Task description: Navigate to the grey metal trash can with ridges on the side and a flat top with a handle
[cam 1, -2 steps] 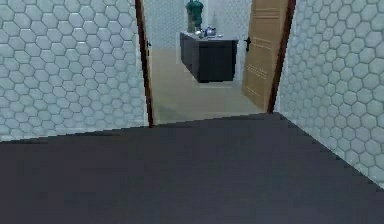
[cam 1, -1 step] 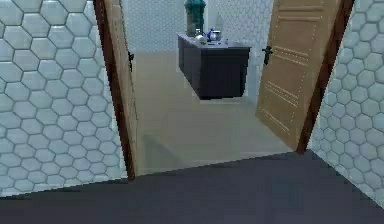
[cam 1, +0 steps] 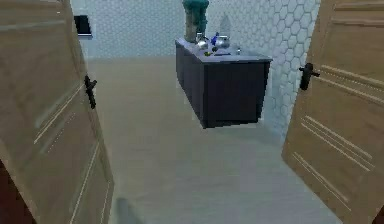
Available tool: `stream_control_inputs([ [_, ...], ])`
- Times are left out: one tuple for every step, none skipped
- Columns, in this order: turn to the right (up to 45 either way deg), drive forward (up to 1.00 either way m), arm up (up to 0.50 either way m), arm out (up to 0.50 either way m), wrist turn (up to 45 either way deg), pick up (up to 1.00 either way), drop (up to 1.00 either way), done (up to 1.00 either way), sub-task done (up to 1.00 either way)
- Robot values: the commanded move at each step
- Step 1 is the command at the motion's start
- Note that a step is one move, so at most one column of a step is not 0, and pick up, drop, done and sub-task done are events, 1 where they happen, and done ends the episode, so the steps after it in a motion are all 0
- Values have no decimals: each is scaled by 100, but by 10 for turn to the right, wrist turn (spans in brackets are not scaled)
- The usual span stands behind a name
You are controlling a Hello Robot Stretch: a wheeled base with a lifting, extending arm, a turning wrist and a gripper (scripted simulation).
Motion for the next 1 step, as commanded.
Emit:
stream_control_inputs([
  [0,100,0,0,0,0,0,0,0],
])
